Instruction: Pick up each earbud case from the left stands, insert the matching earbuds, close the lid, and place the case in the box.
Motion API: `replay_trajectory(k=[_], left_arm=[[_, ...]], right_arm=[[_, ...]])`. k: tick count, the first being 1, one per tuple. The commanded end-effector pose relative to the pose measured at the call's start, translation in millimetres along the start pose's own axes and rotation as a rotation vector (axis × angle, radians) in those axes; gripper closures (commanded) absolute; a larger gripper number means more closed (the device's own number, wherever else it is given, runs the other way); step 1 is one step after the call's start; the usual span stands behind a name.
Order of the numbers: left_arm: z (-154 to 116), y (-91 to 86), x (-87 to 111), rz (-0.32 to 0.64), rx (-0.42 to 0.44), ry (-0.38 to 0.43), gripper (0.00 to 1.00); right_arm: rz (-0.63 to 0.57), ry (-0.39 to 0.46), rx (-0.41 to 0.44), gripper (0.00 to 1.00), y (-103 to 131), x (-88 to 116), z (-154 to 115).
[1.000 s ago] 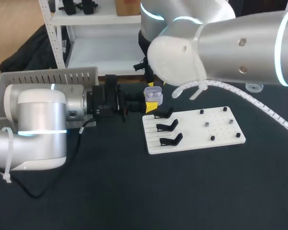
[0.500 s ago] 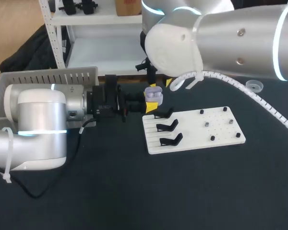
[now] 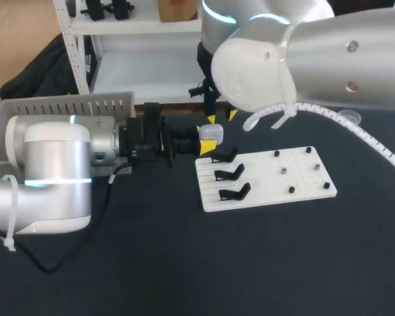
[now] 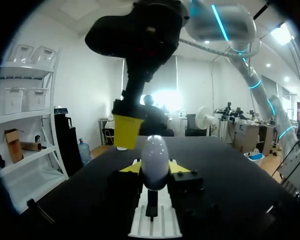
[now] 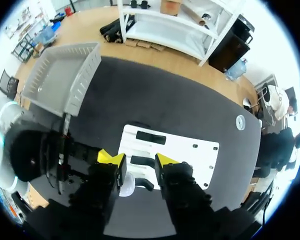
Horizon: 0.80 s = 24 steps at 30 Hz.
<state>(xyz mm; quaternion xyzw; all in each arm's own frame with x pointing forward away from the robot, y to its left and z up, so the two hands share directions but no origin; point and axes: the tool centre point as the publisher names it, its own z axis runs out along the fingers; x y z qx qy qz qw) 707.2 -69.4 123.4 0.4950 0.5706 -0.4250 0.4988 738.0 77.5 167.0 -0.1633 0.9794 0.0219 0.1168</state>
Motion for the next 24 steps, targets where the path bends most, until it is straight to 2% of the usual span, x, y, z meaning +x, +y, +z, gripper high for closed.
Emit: replay_trajectory(k=[1, 4, 11, 13, 15, 16, 20, 24], left_arm=[[0.2, -1.0, 0.6, 0.001, -0.005, -0.002, 1.0], [0.2, -1.0, 0.6, 0.001, -0.005, -0.002, 1.0], [-42.4, 16.0, -32.8, 0.086, 0.0, -0.03, 1.0], [-60.2, 25.0, -37.1, 0.106, -0.016, -0.017, 1.0], [-76.6, 34.7, -37.9, 0.113, -0.027, -0.029, 1.0], [-89.4, 41.7, -39.2, 0.123, -0.044, -0.018, 1.0], [-130.9, 67.4, -39.6, 0.141, -0.1, -0.016, 1.0], [-168.9, 93.4, -38.8, 0.173, -0.141, 0.03, 1.0]], right_arm=[[0.033, -0.09, -0.017, 0.62, -12.2, 23.6, -31.9], [0.049, -0.108, -0.019, 0.61, -17.2, 37.8, -44.5], [0.106, -0.122, -0.033, 0.53, -20.9, 82.5, -56.3], [0.122, -0.118, -0.035, 0.2, -21.6, 94.9, -54.3], [0.129, -0.114, -0.031, 0.04, -20.8, 103.0, -53.2], [0.139, -0.116, -0.031, 0.0, -20.4, 108.2, -53.4], [0.141, -0.123, -0.029, 0.0, -15.5, 119.7, -55.0], [0.142, -0.123, -0.029, 0.0, -14.5, 121.8, -55.1]])
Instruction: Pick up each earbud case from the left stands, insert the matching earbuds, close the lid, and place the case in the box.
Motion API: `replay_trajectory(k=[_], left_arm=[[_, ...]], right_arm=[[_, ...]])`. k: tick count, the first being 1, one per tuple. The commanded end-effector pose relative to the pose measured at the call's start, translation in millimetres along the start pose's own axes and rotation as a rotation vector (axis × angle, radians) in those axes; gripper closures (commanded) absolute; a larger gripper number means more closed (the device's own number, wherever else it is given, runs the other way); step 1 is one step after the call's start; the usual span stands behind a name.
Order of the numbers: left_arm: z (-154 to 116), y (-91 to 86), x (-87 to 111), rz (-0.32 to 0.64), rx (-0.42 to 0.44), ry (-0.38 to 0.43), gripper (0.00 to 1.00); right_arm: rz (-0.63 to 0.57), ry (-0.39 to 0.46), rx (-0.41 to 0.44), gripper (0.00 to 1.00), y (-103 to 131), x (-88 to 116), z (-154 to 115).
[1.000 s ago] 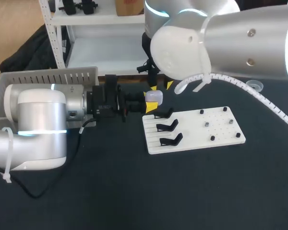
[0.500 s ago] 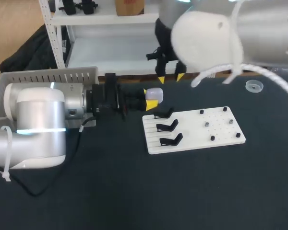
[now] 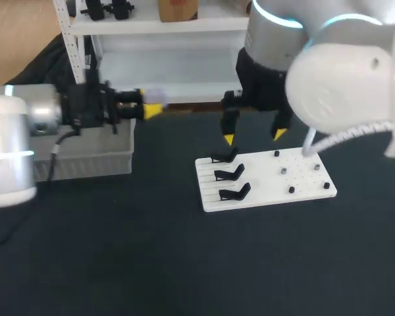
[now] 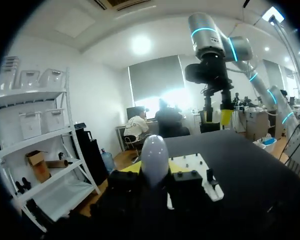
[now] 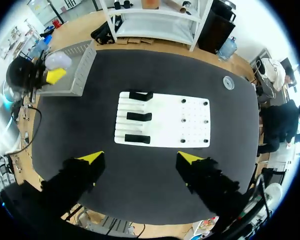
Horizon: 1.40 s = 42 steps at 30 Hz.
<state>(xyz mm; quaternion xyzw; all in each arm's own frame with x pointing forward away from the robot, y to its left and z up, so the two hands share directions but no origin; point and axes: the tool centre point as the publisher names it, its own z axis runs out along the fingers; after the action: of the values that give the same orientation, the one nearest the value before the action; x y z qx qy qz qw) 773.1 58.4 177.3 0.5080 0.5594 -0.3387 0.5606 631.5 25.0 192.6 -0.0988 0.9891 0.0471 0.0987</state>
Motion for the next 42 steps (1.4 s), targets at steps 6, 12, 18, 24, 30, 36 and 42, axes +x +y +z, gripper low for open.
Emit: replay_trajectory(k=[6, 12, 18, 24, 30, 36, 42], left_arm=[[-85.0, 55.3, 20.9, 0.009, -0.017, 0.038, 1.0], [-112.4, 82.0, 63.4, -0.045, -0.022, 0.095, 1.0], [-122.6, 88.1, 106.1, -0.098, 0.017, 0.135, 1.0], [-127.3, 86.3, 136.0, -0.143, 0.021, 0.174, 1.0], [-134.3, 82.8, 145.6, -0.179, 0.009, 0.18, 0.0], [-140.2, 75.1, 114.7, -0.15, -0.006, 0.179, 0.0], [-137.3, 55.8, 79.6, -0.132, -0.02, 0.169, 0.0]], right_arm=[[0.003, -0.15, 0.001, 0.0, -1.3, 13.4, -2.0], [0.003, -0.15, 0.001, 0.0, -1.3, 13.4, -2.0], [0.003, -0.15, 0.001, 0.0, -1.3, 13.4, -2.0], [0.003, -0.15, 0.001, 0.0, -1.3, 13.4, -2.0], [0.003, -0.15, 0.001, 0.0, -1.3, 13.4, -2.0], [0.003, -0.15, 0.001, 0.0, -1.3, 13.4, -2.0], [0.003, -0.15, 0.001, 0.0, -1.3, 13.4, -2.0]])
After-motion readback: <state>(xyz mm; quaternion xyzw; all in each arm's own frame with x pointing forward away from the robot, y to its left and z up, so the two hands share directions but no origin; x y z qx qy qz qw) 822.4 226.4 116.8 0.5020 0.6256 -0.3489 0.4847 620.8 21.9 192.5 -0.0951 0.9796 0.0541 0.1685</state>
